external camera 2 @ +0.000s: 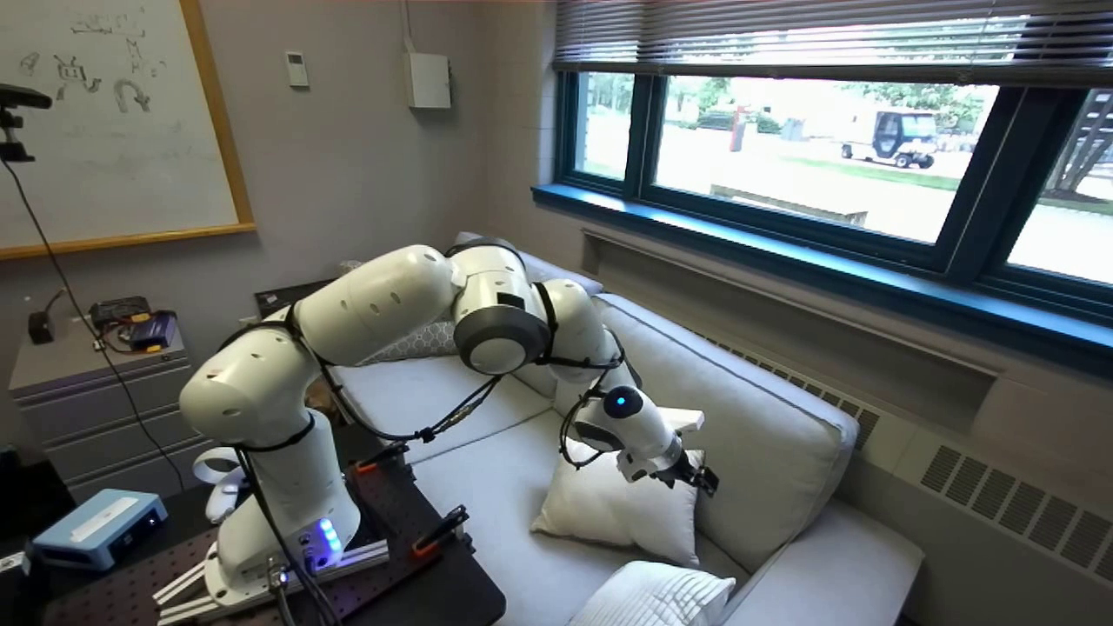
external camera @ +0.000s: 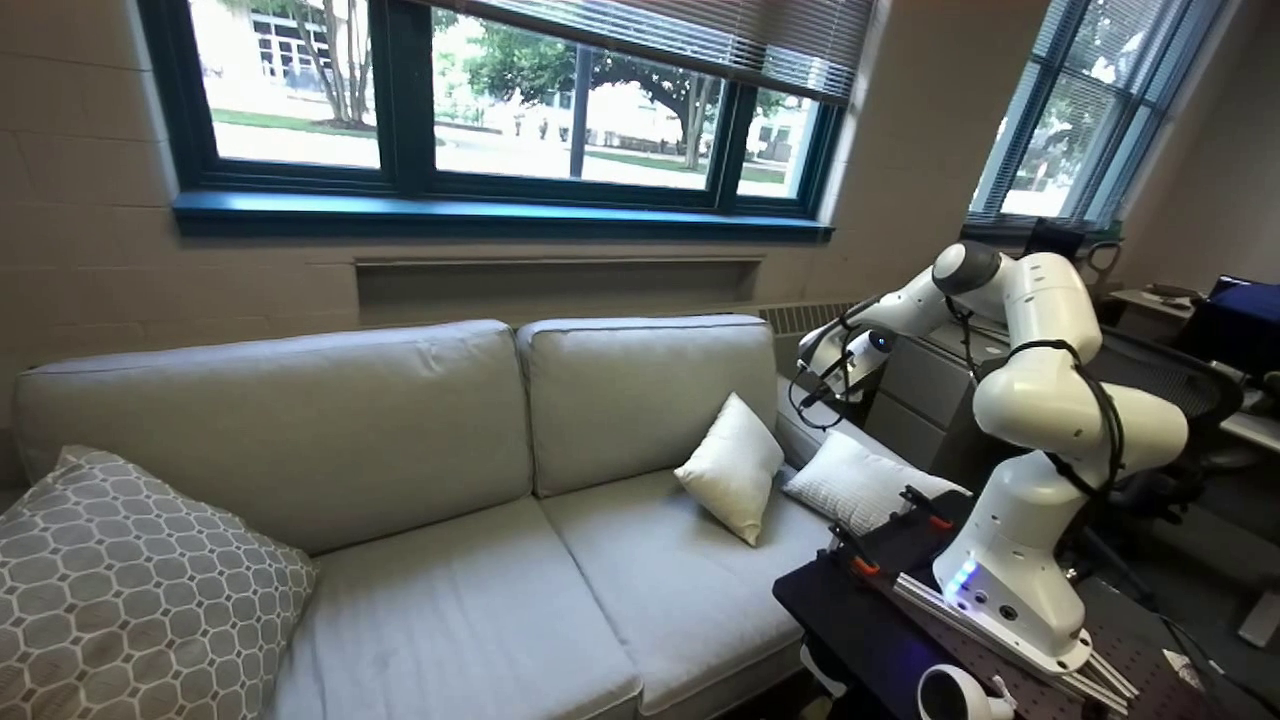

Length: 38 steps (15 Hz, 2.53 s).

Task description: Move the small pillows to the left arm of the sofa

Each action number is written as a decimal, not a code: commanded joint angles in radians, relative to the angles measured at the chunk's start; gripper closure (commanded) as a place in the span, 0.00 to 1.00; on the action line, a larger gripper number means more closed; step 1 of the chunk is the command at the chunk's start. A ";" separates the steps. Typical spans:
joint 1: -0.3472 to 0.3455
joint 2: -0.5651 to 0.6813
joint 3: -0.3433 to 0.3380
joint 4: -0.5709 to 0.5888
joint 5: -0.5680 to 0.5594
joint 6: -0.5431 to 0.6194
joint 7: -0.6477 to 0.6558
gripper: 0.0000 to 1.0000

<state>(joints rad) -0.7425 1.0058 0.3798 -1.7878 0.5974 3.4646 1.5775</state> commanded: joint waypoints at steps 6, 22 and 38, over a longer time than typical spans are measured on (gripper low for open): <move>-0.054 0.077 0.378 -0.041 -0.273 0.000 0.036 0.00; 0.685 0.325 -0.011 0.403 0.312 -0.174 0.624 0.00; 1.378 0.231 -0.751 0.226 0.887 -0.539 1.023 0.00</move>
<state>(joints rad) 0.5529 1.2982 -0.3395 -1.4613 1.4486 2.9644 2.6009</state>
